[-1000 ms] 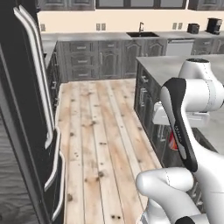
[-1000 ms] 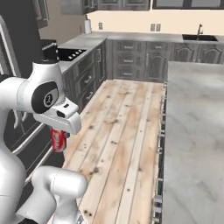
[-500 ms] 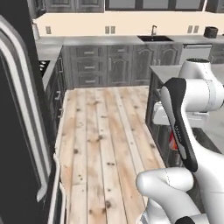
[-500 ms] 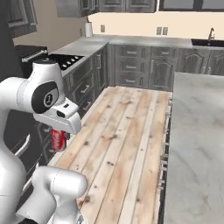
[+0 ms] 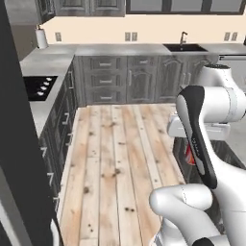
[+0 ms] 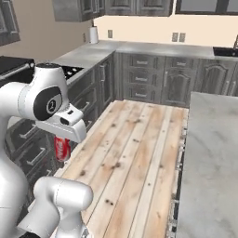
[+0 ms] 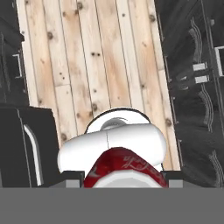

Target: Four empty soda cans are scattered around the kitchen. Gather all the cans and cluster them next to the stove for recycling.

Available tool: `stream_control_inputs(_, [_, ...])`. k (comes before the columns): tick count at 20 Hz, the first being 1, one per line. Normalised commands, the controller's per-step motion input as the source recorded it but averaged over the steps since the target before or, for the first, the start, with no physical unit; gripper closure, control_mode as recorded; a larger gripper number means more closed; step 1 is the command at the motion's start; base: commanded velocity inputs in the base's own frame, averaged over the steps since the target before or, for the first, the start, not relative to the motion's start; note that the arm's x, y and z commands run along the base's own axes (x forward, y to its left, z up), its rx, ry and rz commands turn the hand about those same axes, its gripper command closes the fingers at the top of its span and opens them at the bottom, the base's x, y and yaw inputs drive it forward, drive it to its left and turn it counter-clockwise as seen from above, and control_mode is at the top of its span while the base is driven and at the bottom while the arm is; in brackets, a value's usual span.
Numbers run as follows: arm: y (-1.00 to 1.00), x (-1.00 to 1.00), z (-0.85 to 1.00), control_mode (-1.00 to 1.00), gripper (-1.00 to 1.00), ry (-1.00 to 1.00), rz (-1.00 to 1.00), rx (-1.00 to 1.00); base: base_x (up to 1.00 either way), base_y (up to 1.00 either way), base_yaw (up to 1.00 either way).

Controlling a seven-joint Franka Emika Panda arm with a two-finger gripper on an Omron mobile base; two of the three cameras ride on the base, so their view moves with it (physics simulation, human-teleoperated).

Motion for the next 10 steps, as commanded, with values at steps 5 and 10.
stream_control_inputs(5, [0.0, 0.0, 0.0, 1.0, 1.0, 0.0, 0.0, 0.0, 0.98, -0.18, 0.1])
stream_control_inputs(10, [0.0, 0.0, 0.0, 1.0, 1.0, 0.0, 0.0, 0.0, 0.89, -0.21, 0.16])
